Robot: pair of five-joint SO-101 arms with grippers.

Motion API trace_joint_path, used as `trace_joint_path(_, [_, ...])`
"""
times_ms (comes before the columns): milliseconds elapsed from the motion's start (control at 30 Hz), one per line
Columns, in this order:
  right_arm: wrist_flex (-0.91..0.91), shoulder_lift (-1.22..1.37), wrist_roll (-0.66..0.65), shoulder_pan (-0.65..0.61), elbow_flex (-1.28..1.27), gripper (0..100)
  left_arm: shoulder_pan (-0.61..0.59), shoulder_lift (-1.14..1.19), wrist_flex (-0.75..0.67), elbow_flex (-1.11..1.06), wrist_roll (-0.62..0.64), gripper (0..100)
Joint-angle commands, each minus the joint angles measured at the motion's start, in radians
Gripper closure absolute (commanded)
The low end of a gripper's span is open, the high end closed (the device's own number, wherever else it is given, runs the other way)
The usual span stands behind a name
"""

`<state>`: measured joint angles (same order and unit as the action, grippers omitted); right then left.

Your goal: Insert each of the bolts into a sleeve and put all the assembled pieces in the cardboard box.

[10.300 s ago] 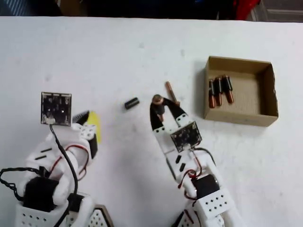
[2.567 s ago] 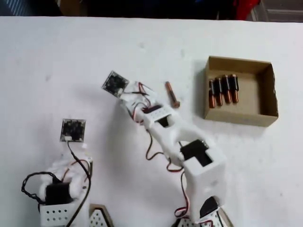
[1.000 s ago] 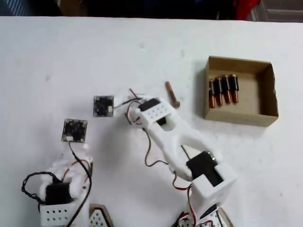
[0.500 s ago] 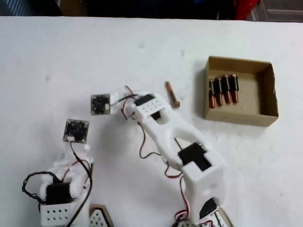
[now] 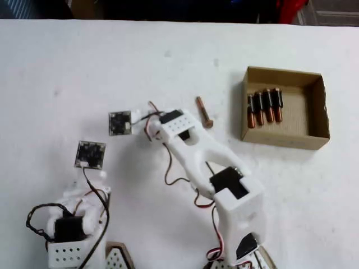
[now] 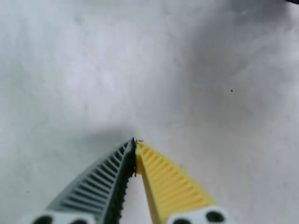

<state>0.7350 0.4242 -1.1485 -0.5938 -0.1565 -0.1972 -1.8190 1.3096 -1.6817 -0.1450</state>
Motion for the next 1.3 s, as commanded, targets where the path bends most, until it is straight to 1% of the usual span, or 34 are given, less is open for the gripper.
trace_joint_path(0, [0.056, 0.041, -0.012, 0.015, 0.058, 94.7, -0.013, -0.002, -0.032, 0.005, -0.011, 98])
trace_joint_path(100, [0.122, 0.077, -0.009, 0.018, 0.124, 98.3, -0.013, -0.002, -0.032, 0.005, -0.011, 98])
trace_joint_path(267, [0.28, 0.087, 0.002, 0.024, 0.249, 98.1, -0.013, -0.002, -0.034, 0.005, -0.011, 98])
trace_joint_path(300, [0.308, 0.087, 0.025, 0.028, 0.279, 98.1, -0.013, -0.002, -0.034, 0.005, -0.011, 98])
trace_joint_path(533, [0.481, 0.087, 0.261, 0.076, 0.517, 98.1, -0.013, -0.002, -0.034, 0.005, -0.011, 98])
trace_joint_path(700, [0.615, 0.087, 0.459, 0.108, 0.646, 98.1, -0.013, -0.002, -0.034, 0.005, -0.011, 98])
trace_joint_path(800, [0.657, 0.087, 0.62, 0.127, 0.698, 98.1, -0.013, -0.002, -0.034, 0.005, -0.011, 98])
trace_joint_path(933, [0.685, 0.101, 0.914, 0.157, 0.718, 98.1, -0.013, -0.002, -0.034, 0.005, -0.011, 98])
trace_joint_path(1000, [0.684, 0.122, 0.999, 0.17, 0.713, 98.1, -0.013, -0.002, -0.032, 0.005, -0.009, 98])
trace_joint_path(1267, [0.671, 0.26, 1.008, 0.185, 0.715, 98.1, -0.013, -0.002, -0.034, 0.005, -0.009, 98])
